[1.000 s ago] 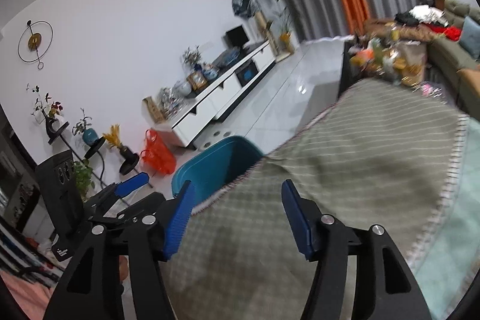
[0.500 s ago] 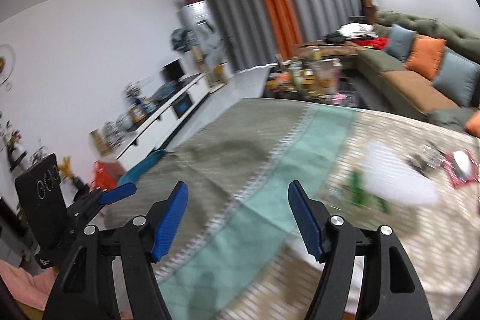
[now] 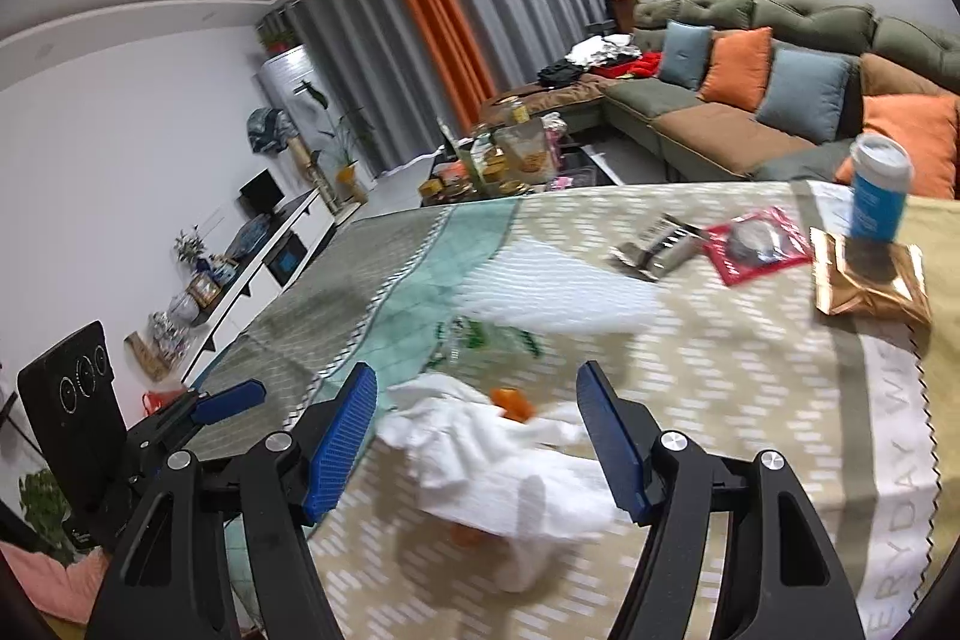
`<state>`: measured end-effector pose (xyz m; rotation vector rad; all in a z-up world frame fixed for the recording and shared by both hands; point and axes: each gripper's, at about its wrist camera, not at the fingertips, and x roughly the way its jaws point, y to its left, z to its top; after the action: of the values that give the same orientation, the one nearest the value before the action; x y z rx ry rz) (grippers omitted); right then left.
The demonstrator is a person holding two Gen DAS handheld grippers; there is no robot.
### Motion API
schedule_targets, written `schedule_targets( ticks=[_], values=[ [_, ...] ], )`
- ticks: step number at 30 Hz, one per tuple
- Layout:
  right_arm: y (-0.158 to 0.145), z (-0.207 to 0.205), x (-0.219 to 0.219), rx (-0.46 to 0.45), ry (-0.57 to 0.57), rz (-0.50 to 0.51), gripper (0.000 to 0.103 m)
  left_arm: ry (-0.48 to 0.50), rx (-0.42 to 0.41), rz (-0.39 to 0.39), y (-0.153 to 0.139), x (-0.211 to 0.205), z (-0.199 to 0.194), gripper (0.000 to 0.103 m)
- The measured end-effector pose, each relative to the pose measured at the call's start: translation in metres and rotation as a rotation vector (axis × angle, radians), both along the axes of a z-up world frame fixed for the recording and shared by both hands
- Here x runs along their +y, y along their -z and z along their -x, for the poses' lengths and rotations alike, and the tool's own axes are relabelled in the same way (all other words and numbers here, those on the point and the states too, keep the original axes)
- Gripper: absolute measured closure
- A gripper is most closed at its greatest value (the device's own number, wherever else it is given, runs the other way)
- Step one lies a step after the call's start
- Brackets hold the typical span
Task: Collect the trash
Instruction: 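Bring both tools back over the table toward the remaining trash, then grasp the white tissue with the left tool and lift it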
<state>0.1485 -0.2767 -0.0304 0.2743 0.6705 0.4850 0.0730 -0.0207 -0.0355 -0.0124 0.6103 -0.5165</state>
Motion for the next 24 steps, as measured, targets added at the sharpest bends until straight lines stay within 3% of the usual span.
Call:
schedule_targets(
  ticks=[2,4,6,14,18,19,21,24],
  values=[
    [0.004,-0.001,-0.012,0.008,0.009,-0.012,0.034,0.021,0.018,-0.009,0.003,-0.011,-0.007,0.004],
    [0.006,-0.002,-0.015,0.013,0.012,-0.022,0.034,0.028,0.039,-0.029,0.007,-0.019,-0.016,0.014],
    [0.009,-0.003,-0.019,0.019,0.014,-0.033,0.034,0.046,0.075,-0.037,0.012,-0.026,-0.026,0.017],
    [0.019,-0.009,-0.025,0.041,0.007,-0.060,0.034,0.108,0.195,-0.021,0.021,-0.047,-0.051,0.018],
    [0.022,-0.012,-0.026,0.047,0.002,-0.063,0.034,0.132,0.264,0.001,0.029,-0.055,-0.061,0.055],
    [0.022,-0.012,-0.026,0.048,-0.001,-0.063,0.034,0.135,0.282,0.010,0.031,-0.055,-0.063,0.061],
    [0.022,-0.013,-0.025,0.048,-0.003,-0.062,0.034,0.132,0.296,0.021,0.034,-0.055,-0.064,0.085],
    [0.022,-0.014,-0.025,0.046,-0.004,-0.062,0.034,0.130,0.294,0.054,0.033,-0.049,-0.062,0.092]
  ],
)
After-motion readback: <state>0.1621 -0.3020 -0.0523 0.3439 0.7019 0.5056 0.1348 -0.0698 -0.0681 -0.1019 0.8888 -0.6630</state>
